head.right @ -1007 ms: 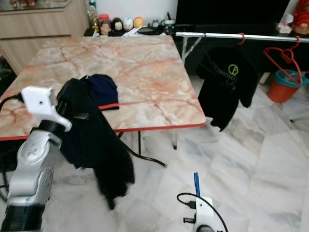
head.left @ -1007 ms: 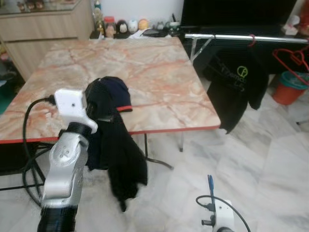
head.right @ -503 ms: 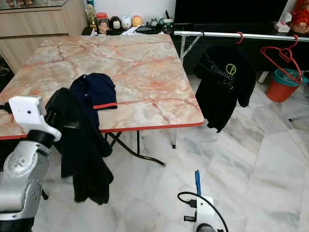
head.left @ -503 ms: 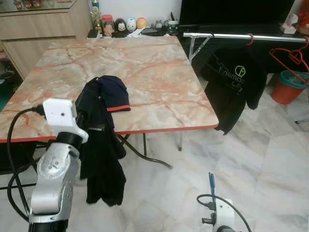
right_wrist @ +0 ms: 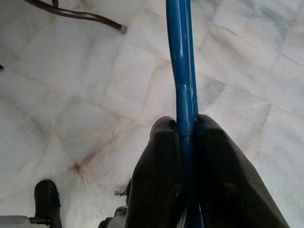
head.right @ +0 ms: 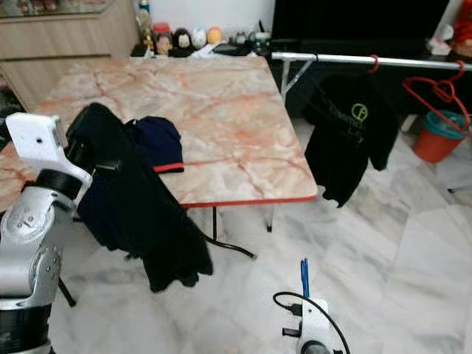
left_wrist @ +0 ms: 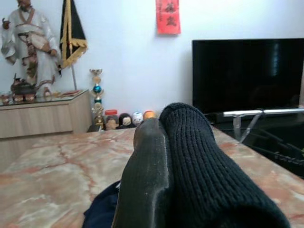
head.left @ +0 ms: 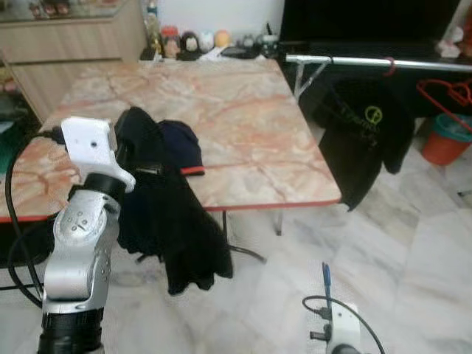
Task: Hang hanger
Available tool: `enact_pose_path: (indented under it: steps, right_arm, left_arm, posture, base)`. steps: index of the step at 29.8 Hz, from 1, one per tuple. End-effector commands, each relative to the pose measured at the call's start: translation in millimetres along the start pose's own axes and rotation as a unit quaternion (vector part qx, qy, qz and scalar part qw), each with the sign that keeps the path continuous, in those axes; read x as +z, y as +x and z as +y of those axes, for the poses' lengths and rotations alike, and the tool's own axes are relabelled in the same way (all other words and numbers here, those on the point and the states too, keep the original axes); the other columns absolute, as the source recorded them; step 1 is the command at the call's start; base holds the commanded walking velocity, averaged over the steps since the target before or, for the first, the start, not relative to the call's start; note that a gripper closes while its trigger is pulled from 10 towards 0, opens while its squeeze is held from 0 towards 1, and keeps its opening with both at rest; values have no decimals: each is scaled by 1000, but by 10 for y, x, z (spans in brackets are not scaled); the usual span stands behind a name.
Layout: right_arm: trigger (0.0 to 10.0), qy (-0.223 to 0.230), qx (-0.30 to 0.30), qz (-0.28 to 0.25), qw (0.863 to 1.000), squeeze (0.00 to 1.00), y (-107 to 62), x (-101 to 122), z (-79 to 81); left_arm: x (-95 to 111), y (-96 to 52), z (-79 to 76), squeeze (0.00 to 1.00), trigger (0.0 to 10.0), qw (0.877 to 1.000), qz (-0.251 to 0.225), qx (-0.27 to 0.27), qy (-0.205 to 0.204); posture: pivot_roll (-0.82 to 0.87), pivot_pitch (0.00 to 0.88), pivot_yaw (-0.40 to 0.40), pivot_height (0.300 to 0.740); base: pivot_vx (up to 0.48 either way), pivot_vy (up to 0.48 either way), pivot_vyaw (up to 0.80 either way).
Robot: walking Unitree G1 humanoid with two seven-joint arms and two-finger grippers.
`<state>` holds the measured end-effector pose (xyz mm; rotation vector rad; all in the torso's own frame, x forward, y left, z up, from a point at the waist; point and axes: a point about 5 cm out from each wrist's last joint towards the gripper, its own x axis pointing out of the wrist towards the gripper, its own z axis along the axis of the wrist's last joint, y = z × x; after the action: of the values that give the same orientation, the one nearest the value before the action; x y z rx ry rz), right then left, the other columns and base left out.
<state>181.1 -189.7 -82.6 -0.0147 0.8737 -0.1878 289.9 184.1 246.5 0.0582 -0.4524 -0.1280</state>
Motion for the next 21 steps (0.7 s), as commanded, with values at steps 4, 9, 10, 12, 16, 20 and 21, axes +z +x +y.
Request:
enact_pose_path:
  steps: [4,9,10,12,16,20,21]
  right_arm:
    - [10000,11,-1,-6,1000,0,9,41,5]
    - [10000,10,-1,-6,1000,0,11,47,7]
    - [10000,12,-2,-6,1000,0,12,50,8]
    - [10000,13,-2,-6,1000,0,12,49,7]
    - [10000,12,-2,-5,1000,0,12,48,8]
    - [10000,10,-2,-4,1000,0,12,46,8]
    - [10000,10,-2,-4,1000,0,12,46,8]
  left_arm:
    - [135,82,27,0,10000,1000,-23,1,-1]
    - [199,159,59,0,10000,999,-33,4,4]
    - [224,191,71,0,10000,999,-36,6,6]
    - [264,234,77,0,10000,999,-42,4,9]
    - [334,312,115,0,10000,998,-54,4,20]
    - [386,400,157,0,10000,998,-66,7,19]
    - [386,400,157,0,10000,998,-66,7,19]
  posture:
    - [82,0,-12,740]
    - [88,0,-11,740]
    - [88,0,-11,740]
    - [89,0,-11,740]
    - [97,0,-16,740]
    - [97,0,-16,740]
    - [97,0,-16,740]
  base:
    - [309,0,0]
    - [319,0,0]
    - [319,0,0]
    - [319,0,0]
    - [324,0,0]
    - [327,0,0]
    - [330,0,0]
